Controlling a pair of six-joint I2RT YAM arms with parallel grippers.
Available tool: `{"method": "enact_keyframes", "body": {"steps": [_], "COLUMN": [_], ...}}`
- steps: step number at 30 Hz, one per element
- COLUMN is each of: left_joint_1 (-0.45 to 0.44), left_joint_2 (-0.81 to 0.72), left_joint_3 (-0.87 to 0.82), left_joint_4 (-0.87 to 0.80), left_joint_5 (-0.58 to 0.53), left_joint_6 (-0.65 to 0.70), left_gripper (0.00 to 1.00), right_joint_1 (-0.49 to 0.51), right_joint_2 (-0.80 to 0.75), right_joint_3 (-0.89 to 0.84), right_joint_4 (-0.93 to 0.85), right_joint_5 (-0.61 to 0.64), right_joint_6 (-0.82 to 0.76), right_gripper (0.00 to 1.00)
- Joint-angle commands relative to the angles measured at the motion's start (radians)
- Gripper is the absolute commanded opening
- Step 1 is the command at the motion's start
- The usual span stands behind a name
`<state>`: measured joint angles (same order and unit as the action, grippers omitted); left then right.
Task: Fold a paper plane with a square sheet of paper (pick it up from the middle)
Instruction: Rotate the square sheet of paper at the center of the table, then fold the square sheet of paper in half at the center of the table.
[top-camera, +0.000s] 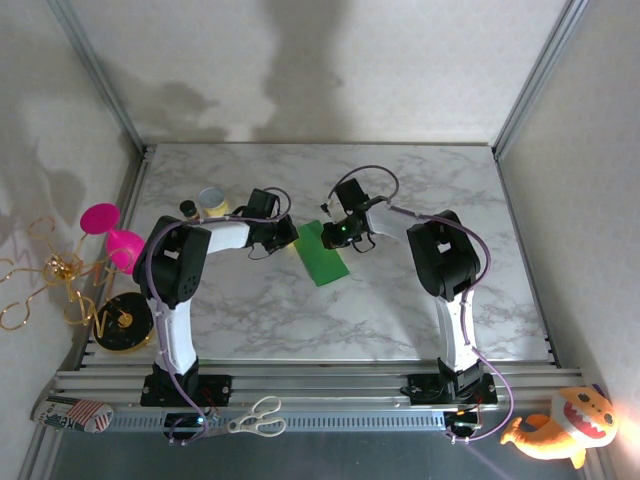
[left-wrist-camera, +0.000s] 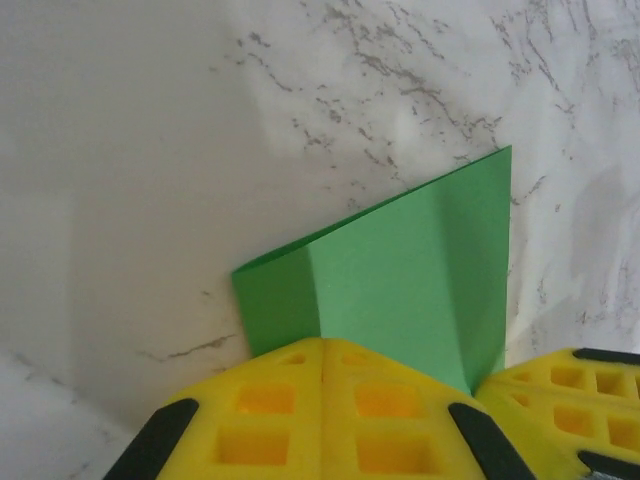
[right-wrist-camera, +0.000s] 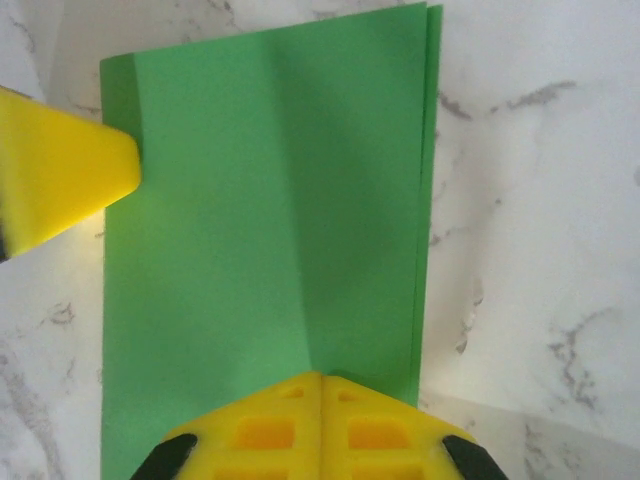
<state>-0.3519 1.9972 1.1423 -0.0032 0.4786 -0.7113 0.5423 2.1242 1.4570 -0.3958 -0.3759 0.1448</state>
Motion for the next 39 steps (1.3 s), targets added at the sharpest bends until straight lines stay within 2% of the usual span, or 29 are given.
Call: {"method": "enact_keyframes", "body": {"steps": [1,5,10,13,27,39], "left_joint_1": [-0.001,-0.001,-0.001,-0.001,-0.001,-0.001], "left_joint_2": [0.025,0.029,0.029,0.03,0.035,0.048], "left_joint_3": [-0.012,-0.021,-0.027,-0.028,-0.052,-0.055], "left_joint_4": [-0.033,-0.033,-0.03,-0.029,-0.013,-0.029], "left_joint_5": [-0.034,-0.04,-0.037,-0.036,-0.052,-0.074], "left_joint_6": [0.002,0.003,0.002,0.001,-0.01,0.006], "left_gripper": [0.0,0.0,0.0,0.0,0.0,0.0], "right_joint_1": [-0.003,0.018,0.067,0.097,0.125,0.133], "right_joint_2": [-0.03,-0.084,-0.09,-0.06,0.018,-0.099], "right_joint_3": [0.023,-0.031,-0.094,-0.088,-0.085,-0.275], "right_joint_4": [-0.031,0.06,0.147,0.16,0.12,0.084], "right_joint_5": [-0.112,-0.175,-0.178,-0.177,-0.15,-0.194], "right_joint_6": [0.047,0.177,0.321,0.354,0.34,0.295], "right_gripper": [0.08,0.09,0.08,0.06,0.03,0.02]}}
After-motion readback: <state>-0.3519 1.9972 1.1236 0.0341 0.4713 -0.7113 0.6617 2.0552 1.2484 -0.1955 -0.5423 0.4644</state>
